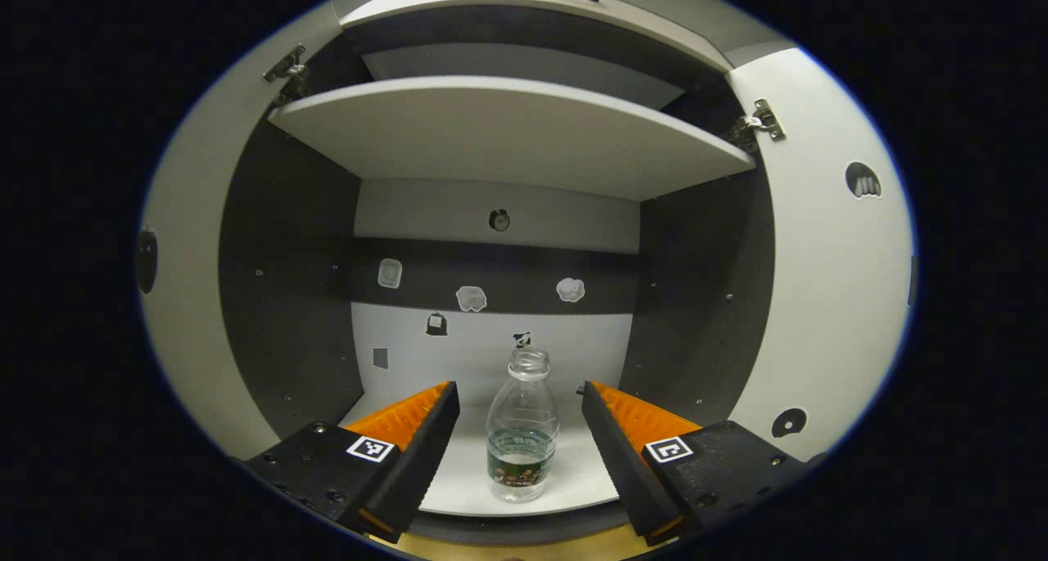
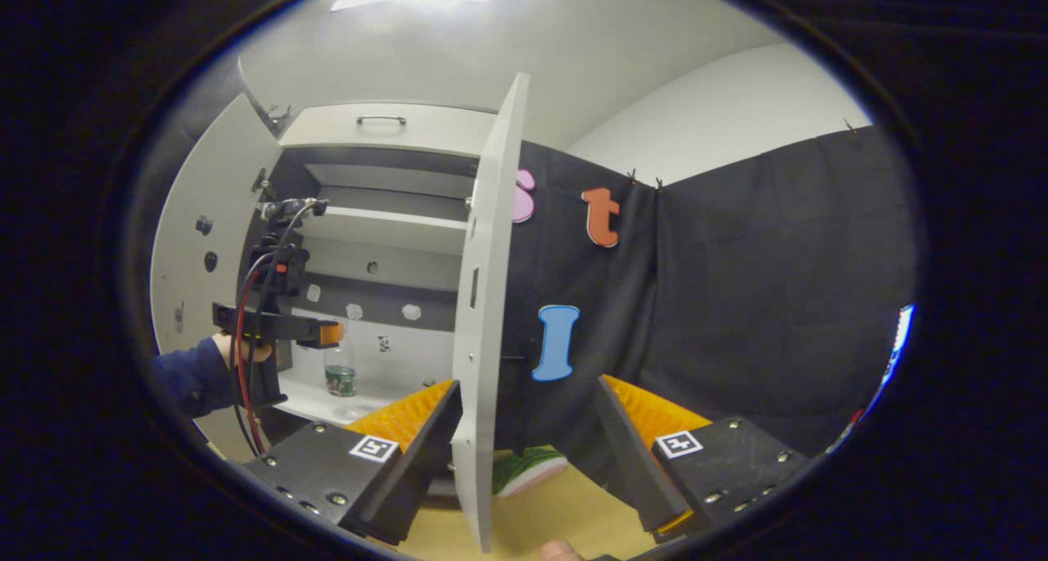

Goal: Grasp the bottle in the cabinet with the left hand and place it on the coaster, then close the right door with the right hand and the left door with the left hand.

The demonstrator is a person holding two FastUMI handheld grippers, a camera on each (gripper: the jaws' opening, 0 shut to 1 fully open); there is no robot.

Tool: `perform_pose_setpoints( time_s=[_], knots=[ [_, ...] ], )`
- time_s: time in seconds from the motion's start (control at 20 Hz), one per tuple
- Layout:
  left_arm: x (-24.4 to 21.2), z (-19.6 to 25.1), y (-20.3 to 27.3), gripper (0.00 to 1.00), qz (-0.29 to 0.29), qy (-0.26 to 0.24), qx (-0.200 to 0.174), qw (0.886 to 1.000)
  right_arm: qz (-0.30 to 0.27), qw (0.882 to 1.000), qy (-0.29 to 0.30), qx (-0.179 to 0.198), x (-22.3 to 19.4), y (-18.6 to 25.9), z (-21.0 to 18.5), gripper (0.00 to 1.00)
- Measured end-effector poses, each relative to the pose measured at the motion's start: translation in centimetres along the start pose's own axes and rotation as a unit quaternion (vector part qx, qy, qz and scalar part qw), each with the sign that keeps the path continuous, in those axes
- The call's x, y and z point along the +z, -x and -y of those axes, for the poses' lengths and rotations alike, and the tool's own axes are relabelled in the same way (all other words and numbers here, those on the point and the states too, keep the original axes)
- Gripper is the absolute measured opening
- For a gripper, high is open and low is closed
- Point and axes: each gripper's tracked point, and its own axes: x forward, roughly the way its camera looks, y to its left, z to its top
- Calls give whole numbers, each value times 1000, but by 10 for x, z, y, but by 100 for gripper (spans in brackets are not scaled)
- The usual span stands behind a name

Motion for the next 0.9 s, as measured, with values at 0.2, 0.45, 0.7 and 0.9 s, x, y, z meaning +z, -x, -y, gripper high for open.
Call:
perform_pose_setpoints(
  time_s=[0.2,0.45,0.7,0.9],
  knots=[
    [-13,-4,-33,96,-15,-11,6,1000,-13,1000,-1,-25,-10,-1,16,99],
    [-17,-3,-42,63,-22,-23,-4,999,-13,999,-3,-33,-12,-4,21,99],
    [-13,18,3,61,-21,-3,-54,998,-7,1000,-3,-18,-8,-12,24,99],
    [-20,27,53,61,-26,6,-80,996,-7,1000,-9,3,-6,-13,22,99]
  ],
)
